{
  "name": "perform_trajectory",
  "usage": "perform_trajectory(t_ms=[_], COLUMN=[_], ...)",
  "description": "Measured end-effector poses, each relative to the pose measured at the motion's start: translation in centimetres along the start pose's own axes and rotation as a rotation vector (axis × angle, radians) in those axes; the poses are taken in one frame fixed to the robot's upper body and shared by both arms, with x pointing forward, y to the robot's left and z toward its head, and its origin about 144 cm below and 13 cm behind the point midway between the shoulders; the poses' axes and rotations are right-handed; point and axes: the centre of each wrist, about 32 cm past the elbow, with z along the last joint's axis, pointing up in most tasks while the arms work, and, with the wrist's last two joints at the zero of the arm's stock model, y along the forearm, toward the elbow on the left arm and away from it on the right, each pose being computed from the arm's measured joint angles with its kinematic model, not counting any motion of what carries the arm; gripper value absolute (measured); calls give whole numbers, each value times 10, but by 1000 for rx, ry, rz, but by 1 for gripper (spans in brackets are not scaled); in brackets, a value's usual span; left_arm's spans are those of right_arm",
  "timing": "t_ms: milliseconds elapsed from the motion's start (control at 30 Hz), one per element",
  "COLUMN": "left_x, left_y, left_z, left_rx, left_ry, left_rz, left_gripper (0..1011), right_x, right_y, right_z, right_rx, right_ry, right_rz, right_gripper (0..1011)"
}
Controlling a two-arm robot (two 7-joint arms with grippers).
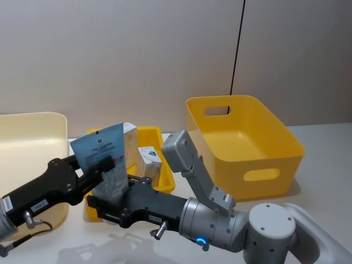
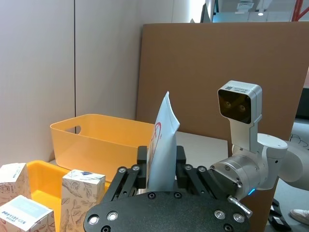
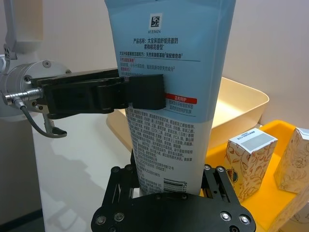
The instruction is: Bimanual collaborative sorting of washing and personal care products
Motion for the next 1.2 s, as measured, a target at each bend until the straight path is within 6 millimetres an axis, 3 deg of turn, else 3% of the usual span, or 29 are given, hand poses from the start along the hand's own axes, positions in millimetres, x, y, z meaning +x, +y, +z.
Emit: perform_trajectory(t_ms=[233, 400, 700, 1200], left_x=[0, 0, 0, 0], left_y=[0, 0, 0, 0], left_z=[0, 0, 0, 0], left_rx=[0, 0, 0, 0], left_ry=[0, 0, 0, 0], left_rz=[0, 0, 0, 0], left_gripper=[505, 705, 974, 1003], right_x=[0, 0, 1, 9], right_y=[1, 2, -5, -40], right_z=[0, 0, -1, 0], right_rx=[-2, -2, 1, 16], right_ry=[-2, -2, 2, 4], right_rz=[2, 3, -33, -213], right_gripper=[561, 534, 489, 482])
